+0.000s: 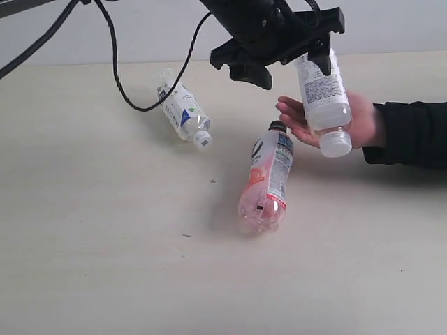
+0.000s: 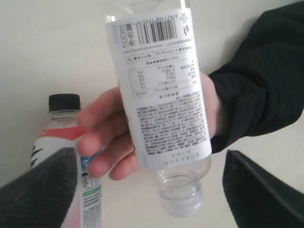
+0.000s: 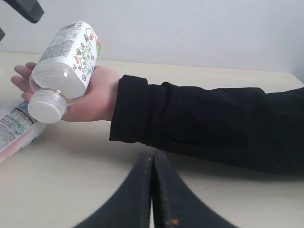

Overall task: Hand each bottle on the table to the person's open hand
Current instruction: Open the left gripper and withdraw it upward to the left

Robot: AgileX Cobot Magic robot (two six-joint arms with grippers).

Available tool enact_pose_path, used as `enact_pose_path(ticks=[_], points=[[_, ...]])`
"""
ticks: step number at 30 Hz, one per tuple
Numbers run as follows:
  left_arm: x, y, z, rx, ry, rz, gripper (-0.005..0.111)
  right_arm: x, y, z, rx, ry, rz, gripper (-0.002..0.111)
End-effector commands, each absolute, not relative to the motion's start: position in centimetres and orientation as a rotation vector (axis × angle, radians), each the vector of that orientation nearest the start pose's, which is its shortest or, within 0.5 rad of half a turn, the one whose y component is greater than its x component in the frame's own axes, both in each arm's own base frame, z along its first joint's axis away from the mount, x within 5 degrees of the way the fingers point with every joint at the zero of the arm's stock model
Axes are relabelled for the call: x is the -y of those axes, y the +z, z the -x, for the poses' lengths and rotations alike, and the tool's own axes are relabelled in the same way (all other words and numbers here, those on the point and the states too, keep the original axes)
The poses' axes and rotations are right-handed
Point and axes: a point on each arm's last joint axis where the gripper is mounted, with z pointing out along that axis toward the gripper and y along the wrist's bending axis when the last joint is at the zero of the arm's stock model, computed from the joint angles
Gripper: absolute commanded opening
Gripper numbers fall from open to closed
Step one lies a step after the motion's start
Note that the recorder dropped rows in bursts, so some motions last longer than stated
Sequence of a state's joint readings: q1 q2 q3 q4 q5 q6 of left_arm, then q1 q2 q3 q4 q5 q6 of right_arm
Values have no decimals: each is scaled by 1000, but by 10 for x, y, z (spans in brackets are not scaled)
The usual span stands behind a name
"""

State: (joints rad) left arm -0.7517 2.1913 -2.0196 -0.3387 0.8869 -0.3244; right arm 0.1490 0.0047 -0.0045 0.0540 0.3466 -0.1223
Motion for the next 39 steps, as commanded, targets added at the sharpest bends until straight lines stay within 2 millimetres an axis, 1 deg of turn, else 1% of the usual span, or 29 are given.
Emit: enact_pose_path(ticks=[1, 3, 5, 10, 15, 17, 18, 19, 20, 21, 25, 27, 28, 29, 32, 34, 36, 39], points=[[351, 272, -344, -2632, -759, -526, 62, -9, 182, -53, -1814, 61, 218, 0], [350, 274, -343, -2622, -749, -565, 52, -9, 182, -53, -1814, 61, 218, 0], [349, 277, -342, -2612, -741, -601, 40, -9, 182, -53, -1814, 61, 218, 0], [347, 281, -339, -2594, -721, -674, -1, -9, 182, -53, -1814, 61, 218, 0], [345, 292, -337, -2527, -705, -774, 0, -9, 182, -53, -1814, 61, 218, 0], [341, 300, -333, -2503, -687, -833, 0, -9, 182, -53, -1814, 61, 218, 0], [337, 304, -330, -2494, -650, -893, 0, -9, 182, -53, -1814, 61, 218, 0], [334, 306, -328, -2487, -623, -910, 0, -9, 182, -53, -1814, 61, 218, 0], [327, 309, -325, -2473, -571, -927, 0, -9, 182, -53, -1814, 61, 218, 0], [323, 311, -324, -2464, -555, -928, 0, -9, 182, -53, -1814, 61, 218, 0], [296, 328, -306, -2404, -529, -955, 0, -9, 182, -53, -1814, 63, 217, 0], [279, 338, -295, -2335, -516, -957, 0, -9, 182, -53, -1814, 63, 217, 0], [273, 340, -290, -2319, -511, -958, 0, -9, 182, -53, -1814, 63, 217, 0], [265, 341, -284, -2300, -501, -962, 0, -9, 182, -53, -1814, 63, 217, 0], [246, 336, -270, -2277, -452, -972, 0, -9, 182, -53, -1814, 63, 217, 0], [239, 334, -264, -2269, -433, -978, 0, -9, 182, -53, -1814, 63, 217, 0], [234, 330, -258, -2262, -412, -1026, 0, -9, 182, -53, -1814, 63, 217, 0], [231, 326, -255, -2268, -393, -1049, 0, -9, 182, -53, -1814, 63, 217, 0]])
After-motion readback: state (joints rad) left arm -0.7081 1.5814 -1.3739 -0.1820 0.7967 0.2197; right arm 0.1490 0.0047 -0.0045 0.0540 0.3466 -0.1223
